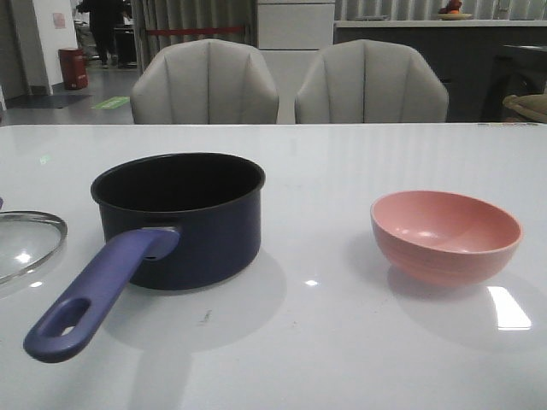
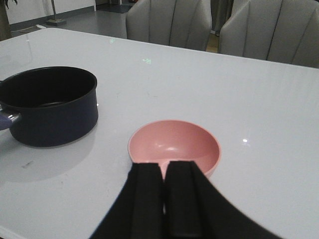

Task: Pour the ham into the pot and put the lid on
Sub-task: 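Grasp the glass lid's purple knob with the left gripper, then lift the glass lid and carry it over the saucepan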

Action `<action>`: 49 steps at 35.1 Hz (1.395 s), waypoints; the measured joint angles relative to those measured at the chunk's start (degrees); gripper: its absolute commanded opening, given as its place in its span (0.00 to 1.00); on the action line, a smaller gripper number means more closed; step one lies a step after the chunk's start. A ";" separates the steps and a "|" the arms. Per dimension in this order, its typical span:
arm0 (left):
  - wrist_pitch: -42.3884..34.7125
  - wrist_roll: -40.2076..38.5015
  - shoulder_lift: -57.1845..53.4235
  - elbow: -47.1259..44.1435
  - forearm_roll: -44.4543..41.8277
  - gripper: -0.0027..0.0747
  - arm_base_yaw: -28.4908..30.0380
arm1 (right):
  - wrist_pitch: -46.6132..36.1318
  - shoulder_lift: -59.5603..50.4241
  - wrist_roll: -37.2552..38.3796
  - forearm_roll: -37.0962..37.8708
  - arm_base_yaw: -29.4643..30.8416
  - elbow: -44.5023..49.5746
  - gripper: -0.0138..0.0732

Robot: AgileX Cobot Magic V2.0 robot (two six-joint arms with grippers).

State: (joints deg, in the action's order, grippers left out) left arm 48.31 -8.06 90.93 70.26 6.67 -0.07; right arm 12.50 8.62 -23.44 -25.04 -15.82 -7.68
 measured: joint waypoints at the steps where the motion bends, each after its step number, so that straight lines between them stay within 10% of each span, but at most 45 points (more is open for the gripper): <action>1: 0.69 0.00 1.44 0.91 -0.10 0.82 0.00 | 0.00 0.00 0.00 0.00 0.00 0.00 0.33; 49: 6.47 -1.87 21.25 11.66 -4.43 0.82 1.34 | 0.10 0.00 0.00 0.00 0.00 0.00 0.33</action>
State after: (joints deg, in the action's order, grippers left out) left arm 54.78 -9.93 112.18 81.93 2.24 1.27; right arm 12.60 8.62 -23.44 -25.04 -15.82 -7.68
